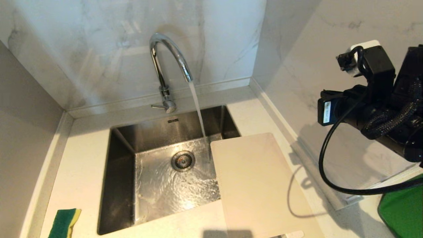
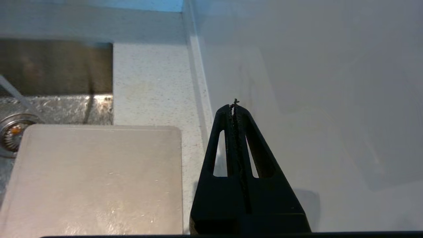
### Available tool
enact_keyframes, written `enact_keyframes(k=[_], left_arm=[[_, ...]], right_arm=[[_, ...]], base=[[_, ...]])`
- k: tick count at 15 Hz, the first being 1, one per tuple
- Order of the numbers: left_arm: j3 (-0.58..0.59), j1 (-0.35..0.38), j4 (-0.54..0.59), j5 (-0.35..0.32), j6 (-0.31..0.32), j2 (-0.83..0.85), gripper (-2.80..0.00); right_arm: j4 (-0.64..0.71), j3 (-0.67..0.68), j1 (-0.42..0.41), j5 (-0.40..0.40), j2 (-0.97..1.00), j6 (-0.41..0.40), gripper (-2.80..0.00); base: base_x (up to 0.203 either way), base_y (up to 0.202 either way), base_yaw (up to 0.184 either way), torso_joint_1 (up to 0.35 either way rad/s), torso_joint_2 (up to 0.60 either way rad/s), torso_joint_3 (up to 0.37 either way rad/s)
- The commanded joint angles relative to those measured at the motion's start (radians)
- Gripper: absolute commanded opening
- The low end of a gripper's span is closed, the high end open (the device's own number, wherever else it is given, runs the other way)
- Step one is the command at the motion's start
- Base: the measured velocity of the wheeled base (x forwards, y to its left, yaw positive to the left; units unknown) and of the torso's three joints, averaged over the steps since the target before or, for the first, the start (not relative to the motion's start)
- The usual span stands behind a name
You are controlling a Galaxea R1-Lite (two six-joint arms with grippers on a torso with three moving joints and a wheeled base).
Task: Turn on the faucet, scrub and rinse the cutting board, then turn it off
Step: Turn off the tap
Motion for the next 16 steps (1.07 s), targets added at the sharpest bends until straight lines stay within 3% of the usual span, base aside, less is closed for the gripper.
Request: enact_keyframes(k=[1, 3, 8, 12, 16], left_arm=[[0.0, 0.0, 0.0, 0.0, -0.001, 0.001, -2.8], [0.0, 0.0, -0.001, 0.0, 0.001, 0.001, -2.8], [0.0, 0.0, 0.0, 0.0, -0.001, 0.001, -2.8], [0.0, 0.0, -0.001, 0.0, -0.001, 0.001, -2.8], [0.0, 0.0, -0.001, 0.0, 0.001, 0.001, -2.8]], right_arm=[[-0.002, 0.036, 0.001, 0.045, -0.037, 0.004, -2.8], [0.001, 0.093, 0.001, 0.173, -0.077, 0.007, -2.8], [0.173, 0.202, -0.034, 0.366, -0.264, 0.03, -2.8], [0.254, 0.314, -0.214, 0.442, -0.444, 0.051, -2.8], [0.26, 0.497, -0.31, 0.463, -0.648, 0.071, -2.8]], base=[[0.0, 0.0, 0.0, 0.0, 0.0, 0.0], [0.0, 0.0, 0.0, 0.0, 0.0, 0.0], [0.0, 0.0, 0.0, 0.0, 0.0, 0.0], [0.0, 0.0, 0.0, 0.0, 0.0, 0.0], [0.0, 0.0, 0.0, 0.0, 0.0, 0.0]])
